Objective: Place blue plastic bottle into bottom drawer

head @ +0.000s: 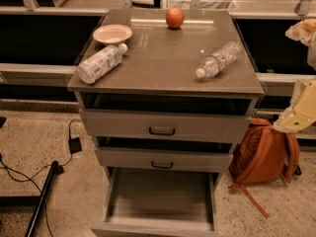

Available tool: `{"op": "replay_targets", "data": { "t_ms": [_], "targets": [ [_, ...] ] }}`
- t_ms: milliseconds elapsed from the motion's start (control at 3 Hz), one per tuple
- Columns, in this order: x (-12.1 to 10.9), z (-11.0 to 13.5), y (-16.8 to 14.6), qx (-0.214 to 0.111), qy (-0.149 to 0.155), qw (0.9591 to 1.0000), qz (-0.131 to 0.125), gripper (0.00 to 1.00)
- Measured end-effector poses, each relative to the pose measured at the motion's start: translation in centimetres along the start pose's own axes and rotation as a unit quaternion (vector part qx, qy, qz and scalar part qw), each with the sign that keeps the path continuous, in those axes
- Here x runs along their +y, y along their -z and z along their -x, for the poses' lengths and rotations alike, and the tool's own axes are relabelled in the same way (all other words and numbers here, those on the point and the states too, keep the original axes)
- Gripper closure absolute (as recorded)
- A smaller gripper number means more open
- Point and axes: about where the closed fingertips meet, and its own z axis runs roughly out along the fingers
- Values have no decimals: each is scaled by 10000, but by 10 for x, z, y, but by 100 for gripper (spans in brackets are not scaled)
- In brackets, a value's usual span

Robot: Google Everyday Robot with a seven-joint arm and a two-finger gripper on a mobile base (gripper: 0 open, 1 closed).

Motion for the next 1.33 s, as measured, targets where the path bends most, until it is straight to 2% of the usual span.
{"op": "replay_targets", "data": {
  "t_ms": [333,667,1000,1333],
  "targets": [
    [0,0,0,0,0,10000,0,0],
    [-9,18,-14,-51,184,9998,-70,0],
    [-23,78,-51,-50,869,9962,-90,0],
    [-9,143,-100,108,1782,9839,-31,0]
  ]
}}
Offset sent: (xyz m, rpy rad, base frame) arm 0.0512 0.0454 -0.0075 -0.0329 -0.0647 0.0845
